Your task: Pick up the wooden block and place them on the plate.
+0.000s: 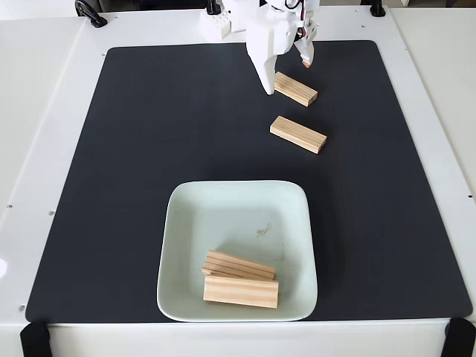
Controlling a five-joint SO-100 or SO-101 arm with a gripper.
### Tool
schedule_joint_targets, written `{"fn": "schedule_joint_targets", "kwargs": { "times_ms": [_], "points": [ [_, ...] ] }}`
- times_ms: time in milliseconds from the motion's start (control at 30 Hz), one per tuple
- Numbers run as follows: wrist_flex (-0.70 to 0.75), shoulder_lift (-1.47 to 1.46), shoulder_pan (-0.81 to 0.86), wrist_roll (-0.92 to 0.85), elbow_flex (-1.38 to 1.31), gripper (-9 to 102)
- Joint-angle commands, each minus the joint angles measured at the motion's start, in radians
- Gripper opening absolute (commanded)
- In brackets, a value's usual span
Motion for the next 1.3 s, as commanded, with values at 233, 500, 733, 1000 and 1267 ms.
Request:
{"fn": "schedule_joint_targets", "kwargs": {
  "times_ms": [233,500,733,1000,1267],
  "points": [
    [-0.008,-0.003,-0.049,0.04,0.009,39],
    [-0.008,-0.023,-0.051,0.04,0.011,39],
    [-0.009,-0.072,-0.06,0.04,-0.008,39],
    [-0.009,-0.075,-0.089,0.04,0.008,39],
    [-0.009,-0.075,-0.104,0.04,0.009,39]
  ]
}}
